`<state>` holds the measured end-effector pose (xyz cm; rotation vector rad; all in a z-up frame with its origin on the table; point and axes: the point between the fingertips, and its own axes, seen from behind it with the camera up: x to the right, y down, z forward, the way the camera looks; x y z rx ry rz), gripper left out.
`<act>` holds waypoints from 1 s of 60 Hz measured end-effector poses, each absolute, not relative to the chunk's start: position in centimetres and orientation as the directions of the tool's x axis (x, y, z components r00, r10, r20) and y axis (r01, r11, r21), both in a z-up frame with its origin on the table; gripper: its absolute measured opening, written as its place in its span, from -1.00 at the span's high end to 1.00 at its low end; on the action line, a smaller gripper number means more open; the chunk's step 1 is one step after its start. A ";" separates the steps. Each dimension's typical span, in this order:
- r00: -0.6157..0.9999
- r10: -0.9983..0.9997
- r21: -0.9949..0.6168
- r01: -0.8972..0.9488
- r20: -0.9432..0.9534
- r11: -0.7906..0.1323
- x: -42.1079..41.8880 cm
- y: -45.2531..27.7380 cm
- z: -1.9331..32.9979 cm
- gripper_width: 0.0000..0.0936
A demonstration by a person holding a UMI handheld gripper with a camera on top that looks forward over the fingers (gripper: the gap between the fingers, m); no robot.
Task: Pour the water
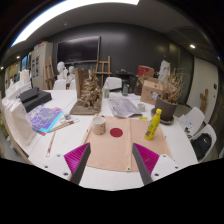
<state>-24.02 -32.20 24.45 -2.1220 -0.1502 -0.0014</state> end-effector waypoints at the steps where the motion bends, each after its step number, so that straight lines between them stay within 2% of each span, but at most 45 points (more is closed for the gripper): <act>1: 0.993 0.099 -0.848 0.103 0.060 -0.521 -23.1 -31.7 24.2 -0.84; 24: 0.997 -0.016 -0.886 0.062 0.078 -0.459 -3.7 -17.3 15.3 -0.84; 37: 0.999 0.022 -0.913 0.035 0.028 -0.406 -0.8 -7.4 11.0 -0.84; 46: 0.999 0.033 -0.908 0.031 0.019 -0.419 -0.2 -2.4 7.5 -0.81; 51: 0.999 0.033 -0.909 0.026 0.013 -0.417 -0.4 -0.4 5.9 -0.64; 55: 0.999 0.029 -0.913 0.035 0.025 -0.406 -0.2 0.6 5.4 -0.30; 57: 0.999 0.018 -0.917 0.039 0.034 -0.396 0.3 0.8 5.4 -0.02; 60: 1.000 0.011 -0.925 0.027 0.025 -0.379 0.2 1.0 5.5 0.04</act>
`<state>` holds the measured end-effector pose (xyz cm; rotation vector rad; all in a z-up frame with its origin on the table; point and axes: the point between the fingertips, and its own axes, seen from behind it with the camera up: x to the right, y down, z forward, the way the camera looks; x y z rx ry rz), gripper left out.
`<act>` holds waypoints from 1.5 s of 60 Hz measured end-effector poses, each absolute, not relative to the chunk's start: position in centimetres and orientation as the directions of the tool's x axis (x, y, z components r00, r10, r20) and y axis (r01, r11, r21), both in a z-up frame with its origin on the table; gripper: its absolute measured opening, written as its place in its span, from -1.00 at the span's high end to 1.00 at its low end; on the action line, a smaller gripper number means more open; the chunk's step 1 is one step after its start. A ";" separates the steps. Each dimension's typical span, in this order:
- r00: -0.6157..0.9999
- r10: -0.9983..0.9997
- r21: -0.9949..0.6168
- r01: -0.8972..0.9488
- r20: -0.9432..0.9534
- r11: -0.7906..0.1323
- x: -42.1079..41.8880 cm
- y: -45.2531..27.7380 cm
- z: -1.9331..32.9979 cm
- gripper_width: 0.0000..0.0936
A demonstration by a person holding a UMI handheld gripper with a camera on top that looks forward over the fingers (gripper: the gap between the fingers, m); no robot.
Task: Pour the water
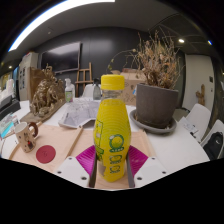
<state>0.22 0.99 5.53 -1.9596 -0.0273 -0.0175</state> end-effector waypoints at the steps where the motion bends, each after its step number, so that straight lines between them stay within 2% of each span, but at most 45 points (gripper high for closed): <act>1: 1.000 0.010 -0.925 0.022 0.019 -0.379 0.2 1.0 5.5 0.07; 8: 1.000 -0.002 -0.926 0.023 0.026 -0.377 0.6 1.0 5.5 0.30; 13: 0.994 -0.019 -0.921 0.089 0.104 -0.380 0.9 0.8 5.9 0.32; 14: 0.993 -0.016 -0.920 0.101 0.116 -0.378 0.7 0.8 6.0 0.41; 21: 0.980 -0.041 -0.911 0.167 0.197 -0.376 0.6 0.8 7.2 0.41; 28: 0.953 -0.074 -0.898 0.248 0.293 -0.364 -0.6 0.5 10.5 0.41; 38: 0.842 -0.088 -0.812 0.479 0.533 -0.335 -4.6 0.6 16.5 0.40; 45: 0.655 -0.055 -0.635 0.704 0.754 -0.317 -9.1 1.3 19.4 0.39; 57: 0.198 0.047 -0.186 0.966 0.979 -0.181 -17.5 3.4 20.3 0.40; 64: -0.111 0.051 0.116 0.985 0.993 -0.124 -20.0 4.6 19.9 0.40; 74: -0.456 -0.010 0.454 0.889 0.890 -0.064 -22.6 6.5 19.7 0.40; 84: -0.528 -0.016 0.527 0.849 0.849 -0.033 -23.6 7.1 19.3 0.40; 90: -0.417 0.014 0.417 0.909 0.909 -0.009 -23.8 7.0 19.0 0.40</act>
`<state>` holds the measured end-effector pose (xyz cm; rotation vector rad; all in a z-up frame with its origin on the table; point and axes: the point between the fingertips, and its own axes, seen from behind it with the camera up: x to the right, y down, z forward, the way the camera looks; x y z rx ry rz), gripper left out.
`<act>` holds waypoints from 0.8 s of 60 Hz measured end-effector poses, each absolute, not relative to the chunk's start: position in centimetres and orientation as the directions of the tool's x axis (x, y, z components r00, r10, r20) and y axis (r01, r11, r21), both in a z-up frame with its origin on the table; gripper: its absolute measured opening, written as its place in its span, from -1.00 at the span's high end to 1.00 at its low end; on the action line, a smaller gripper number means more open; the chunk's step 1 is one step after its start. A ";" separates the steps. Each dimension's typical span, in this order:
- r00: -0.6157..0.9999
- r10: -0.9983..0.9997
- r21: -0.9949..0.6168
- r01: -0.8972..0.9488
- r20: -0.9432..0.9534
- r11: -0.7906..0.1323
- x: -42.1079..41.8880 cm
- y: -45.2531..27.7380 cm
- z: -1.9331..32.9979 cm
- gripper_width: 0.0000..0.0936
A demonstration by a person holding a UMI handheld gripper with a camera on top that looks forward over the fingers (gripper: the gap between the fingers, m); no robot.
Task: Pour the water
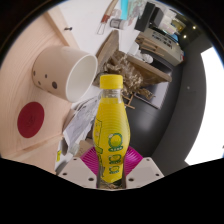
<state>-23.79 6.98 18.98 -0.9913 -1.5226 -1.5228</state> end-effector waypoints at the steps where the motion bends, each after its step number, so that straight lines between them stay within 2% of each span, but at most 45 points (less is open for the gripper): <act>1: -0.378 0.023 0.378 0.926 0.926 -0.008 -23.7 6.9 18.9 0.40; 5: -0.181 0.078 0.184 0.982 0.980 -0.035 -23.1 6.6 19.0 0.40; 11: 0.229 0.143 -0.215 0.970 0.963 -0.110 -22.3 5.6 19.1 0.40; 17: 0.562 0.177 -0.534 0.826 0.808 -0.181 -22.2 4.6 18.8 0.39; 24: 0.832 0.217 -0.789 0.553 0.510 -0.267 -23.5 3.2 17.0 0.40; 32: 0.946 0.231 -0.902 0.295 0.228 -0.316 -24.4 2.6 14.2 0.39; 48: 0.979 0.199 -0.922 0.123 0.051 -0.367 -24.8 2.9 7.5 0.37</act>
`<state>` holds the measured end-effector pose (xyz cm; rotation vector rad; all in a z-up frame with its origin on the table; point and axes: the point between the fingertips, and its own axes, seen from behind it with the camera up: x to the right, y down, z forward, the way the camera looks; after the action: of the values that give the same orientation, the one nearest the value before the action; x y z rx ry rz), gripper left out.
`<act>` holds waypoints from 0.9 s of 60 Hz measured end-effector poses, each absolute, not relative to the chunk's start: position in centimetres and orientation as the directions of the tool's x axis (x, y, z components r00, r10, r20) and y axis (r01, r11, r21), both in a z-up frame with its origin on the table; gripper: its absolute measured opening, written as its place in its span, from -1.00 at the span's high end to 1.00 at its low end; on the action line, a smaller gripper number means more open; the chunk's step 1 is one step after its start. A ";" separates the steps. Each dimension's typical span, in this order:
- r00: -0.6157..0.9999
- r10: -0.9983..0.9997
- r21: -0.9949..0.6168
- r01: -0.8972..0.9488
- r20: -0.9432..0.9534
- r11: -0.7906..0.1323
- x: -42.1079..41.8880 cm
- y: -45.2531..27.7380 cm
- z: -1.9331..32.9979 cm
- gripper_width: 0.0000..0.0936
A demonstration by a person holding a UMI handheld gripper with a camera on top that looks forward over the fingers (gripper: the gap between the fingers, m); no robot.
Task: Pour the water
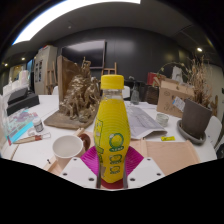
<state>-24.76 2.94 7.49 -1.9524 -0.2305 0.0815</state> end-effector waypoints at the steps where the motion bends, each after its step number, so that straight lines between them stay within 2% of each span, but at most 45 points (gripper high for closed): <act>1: 0.980 0.195 -0.922 0.118 0.047 -0.370 -24.7 3.0 7.2 0.37; 6: 0.984 0.177 -0.917 0.102 0.035 -0.387 -24.1 2.6 5.6 0.31; 11: 0.987 0.158 -0.931 0.070 0.014 -0.358 -23.7 2.4 5.9 0.14; 16: 0.989 0.150 -0.926 0.072 0.017 -0.370 -23.4 2.3 5.5 -0.06; 18: 0.990 0.141 -0.915 0.070 0.014 -0.398 -23.2 2.1 5.2 -0.25; 22: 0.992 0.130 -0.904 0.063 0.008 -0.422 -22.9 1.4 5.2 -0.85; 25: 0.994 0.107 -0.896 0.063 0.017 -0.440 -22.2 0.5 5.6 -0.78; 29: 0.997 0.072 -0.887 0.070 0.042 -0.456 -21.6 -1.5 6.9 -0.85; 40: 0.999 0.008 -0.836 0.046 0.050 -0.547 -23.4 -10.8 12.4 -0.84; 49: 1.000 0.004 -0.820 0.008 0.006 -0.573 -27.2 -19.0 17.4 -0.84; 54: 1.000 0.004 -0.817 0.002 -0.001 -0.577 -29.0 -22.4 18.6 -0.84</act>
<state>-28.96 -22.42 18.57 -2.1861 -0.0036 0.0027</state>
